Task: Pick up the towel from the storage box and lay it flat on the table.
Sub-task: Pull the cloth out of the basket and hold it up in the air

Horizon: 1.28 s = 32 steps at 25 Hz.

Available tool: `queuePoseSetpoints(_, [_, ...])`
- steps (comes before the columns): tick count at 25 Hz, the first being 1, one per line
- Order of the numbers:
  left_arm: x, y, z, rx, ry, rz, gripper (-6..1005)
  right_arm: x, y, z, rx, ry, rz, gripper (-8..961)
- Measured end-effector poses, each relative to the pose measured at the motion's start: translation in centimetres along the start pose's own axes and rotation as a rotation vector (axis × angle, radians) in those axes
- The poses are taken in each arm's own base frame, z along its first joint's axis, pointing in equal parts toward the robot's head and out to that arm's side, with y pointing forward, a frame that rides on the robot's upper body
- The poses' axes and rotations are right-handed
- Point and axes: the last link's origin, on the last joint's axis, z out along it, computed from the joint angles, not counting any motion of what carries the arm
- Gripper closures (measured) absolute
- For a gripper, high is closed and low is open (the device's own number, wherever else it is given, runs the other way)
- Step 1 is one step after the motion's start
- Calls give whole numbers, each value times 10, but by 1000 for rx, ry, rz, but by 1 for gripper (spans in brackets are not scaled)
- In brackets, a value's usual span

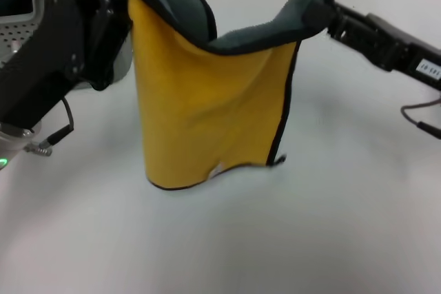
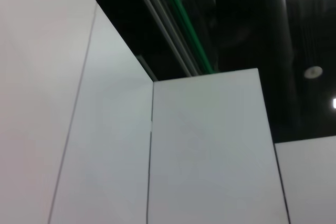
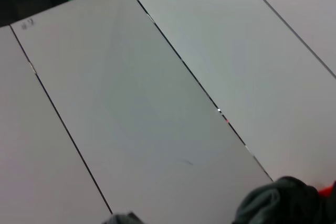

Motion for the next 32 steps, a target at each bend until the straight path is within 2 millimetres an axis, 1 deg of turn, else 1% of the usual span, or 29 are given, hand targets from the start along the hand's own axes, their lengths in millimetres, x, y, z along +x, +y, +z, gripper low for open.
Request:
queuePoseSetpoints(2, [2,-1,0,11,11,4,977,2,0,0,5,10,6,627])
queuePoseSetpoints(3, [3,-2,-1,21,19,4,977,11,-2,0,21,56,37,587])
queuePoseSetpoints(10, [6,-3,-3,44,40,2,977,28,2,-8,32,119,82,486])
queuePoseSetpoints(16, [8,-5,-4,55,51,-1,977,44,10,-10,-20,239,110,483])
queuePoseSetpoints(20, [8,-5,-4,54,53,-2,977,47,12,-10,-38,280,101,481])
queuePoseSetpoints(24, [9,-6,-4,62,63,-9,977,55,15,-14,-62,387,58,481])
queuePoseSetpoints(27, [10,-6,-6,75,71,-12,977,64,15,-23,-45,481,10,481])
queuePoseSetpoints(29, [10,-6,-7,81,71,-12,977,66,15,-25,-41,499,-3,482])
queuePoseSetpoints(32, [10,-6,-8,84,72,-13,977,74,16,-33,-48,550,-85,483])
